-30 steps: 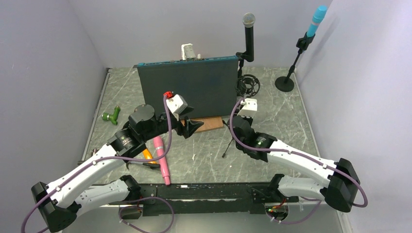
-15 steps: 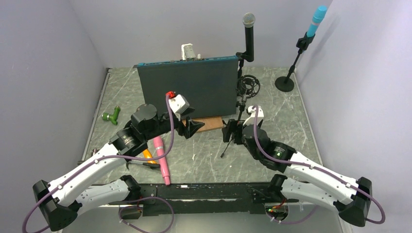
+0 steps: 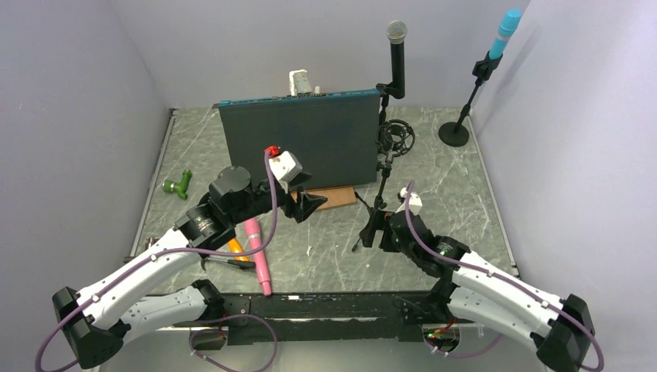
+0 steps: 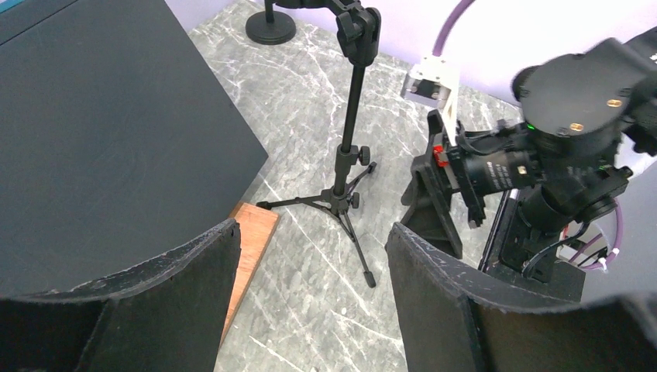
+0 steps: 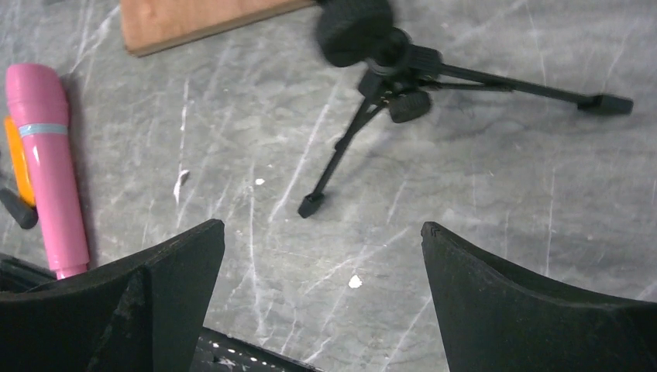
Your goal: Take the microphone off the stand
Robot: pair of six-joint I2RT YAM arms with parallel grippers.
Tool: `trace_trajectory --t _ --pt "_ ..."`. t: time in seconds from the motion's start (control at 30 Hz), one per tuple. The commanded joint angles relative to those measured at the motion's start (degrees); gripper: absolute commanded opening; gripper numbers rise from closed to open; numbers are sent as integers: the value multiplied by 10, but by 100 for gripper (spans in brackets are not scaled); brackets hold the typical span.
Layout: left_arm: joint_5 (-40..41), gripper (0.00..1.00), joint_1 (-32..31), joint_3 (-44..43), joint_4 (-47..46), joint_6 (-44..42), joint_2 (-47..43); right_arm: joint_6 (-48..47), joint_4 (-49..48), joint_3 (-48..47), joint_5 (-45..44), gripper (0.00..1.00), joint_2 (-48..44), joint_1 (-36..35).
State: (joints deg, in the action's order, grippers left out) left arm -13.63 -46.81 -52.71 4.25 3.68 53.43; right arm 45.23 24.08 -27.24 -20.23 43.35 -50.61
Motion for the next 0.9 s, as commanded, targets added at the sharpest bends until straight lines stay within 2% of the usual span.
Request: trace_trajectory --t 0.0,0.17,0.3,0.47,0.6,0.67,0.77,0.87 --pt "-1 73 -5 -9 -12 1 2 18 -64 26 153 98 -19 112" --pt "8 73 -10 -5 -12 -2 8 -4 -134 75 352 99 -81 246" --pt "5 76 -16 4 -29 14 18 39 -313 125 558 88 -81 367" --pt "-12 77 -23 3 -77 84 60 140 -549 171 749 81 10 516" --pt "-11 74 -38 -21 -99 104 109 192 -678 183 813 76 83 570" --pt "-3 71 -43 -24 -127 119 133 188 -685 175 823 70 108 577" --pt "5 68 -49 -19 -184 145 168 183 -702 167 832 55 132 577" --pt "8 67 -56 -23 -230 164 208 173 -698 162 830 53 143 577"
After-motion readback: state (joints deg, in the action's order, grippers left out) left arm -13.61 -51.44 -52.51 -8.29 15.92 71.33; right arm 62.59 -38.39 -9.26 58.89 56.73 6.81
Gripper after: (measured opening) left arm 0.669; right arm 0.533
